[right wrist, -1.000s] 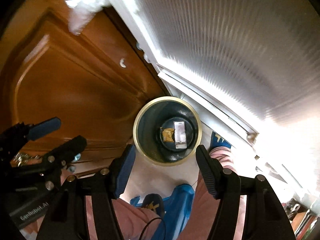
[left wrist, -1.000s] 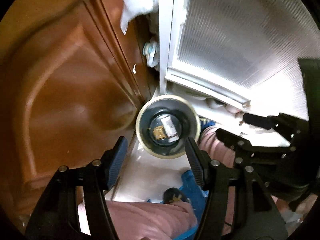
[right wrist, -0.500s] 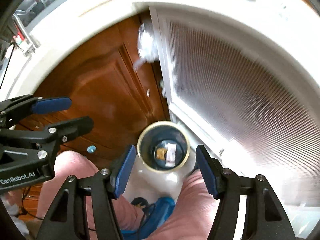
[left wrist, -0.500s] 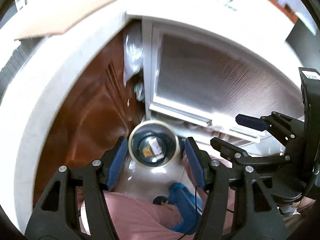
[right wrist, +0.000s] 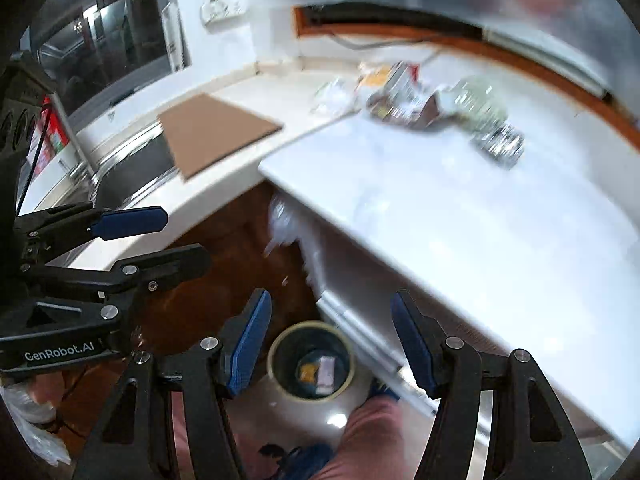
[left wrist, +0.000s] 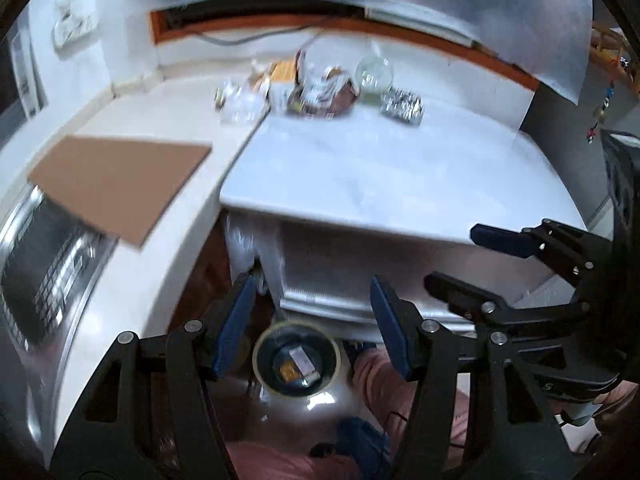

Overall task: Collect trash
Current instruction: 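Raise both tools back toward the table of trash, then grasp the crumpled foil with the right tool while the left tool grasps the white carton, then carry the foil and white carton down over the trash bin with both tools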

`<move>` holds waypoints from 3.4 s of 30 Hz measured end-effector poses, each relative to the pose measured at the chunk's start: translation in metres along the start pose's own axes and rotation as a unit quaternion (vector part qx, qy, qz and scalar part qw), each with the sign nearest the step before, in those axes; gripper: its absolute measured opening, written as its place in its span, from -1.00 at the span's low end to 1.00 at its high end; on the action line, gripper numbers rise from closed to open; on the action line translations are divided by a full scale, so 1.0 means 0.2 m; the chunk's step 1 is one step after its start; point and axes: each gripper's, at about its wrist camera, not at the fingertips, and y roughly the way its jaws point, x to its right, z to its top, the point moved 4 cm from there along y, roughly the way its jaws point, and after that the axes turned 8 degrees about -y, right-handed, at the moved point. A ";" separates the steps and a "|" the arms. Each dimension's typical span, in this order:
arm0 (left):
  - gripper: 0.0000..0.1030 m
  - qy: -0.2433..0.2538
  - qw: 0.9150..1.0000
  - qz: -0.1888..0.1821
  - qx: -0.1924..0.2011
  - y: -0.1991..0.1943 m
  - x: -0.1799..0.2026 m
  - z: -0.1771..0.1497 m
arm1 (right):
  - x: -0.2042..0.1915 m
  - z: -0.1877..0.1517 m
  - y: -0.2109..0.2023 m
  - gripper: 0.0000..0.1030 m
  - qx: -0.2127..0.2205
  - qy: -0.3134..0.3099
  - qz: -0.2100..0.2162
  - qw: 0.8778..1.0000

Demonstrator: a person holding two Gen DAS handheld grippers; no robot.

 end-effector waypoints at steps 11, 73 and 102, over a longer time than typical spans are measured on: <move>0.10 0.030 0.999 -0.009 0.041 0.25 0.22 0.60 | 0.60 0.35 -0.02 0.41 0.053 0.044 -0.079 0.995; -0.68 0.023 0.997 0.014 0.069 0.73 0.31 0.76 | 1.09 0.44 0.61 -0.22 0.064 0.196 -0.026 0.978; -0.68 -0.055 0.997 0.038 0.026 0.08 -0.24 -0.49 | -0.12 -0.15 0.09 -0.22 0.012 0.071 0.058 0.996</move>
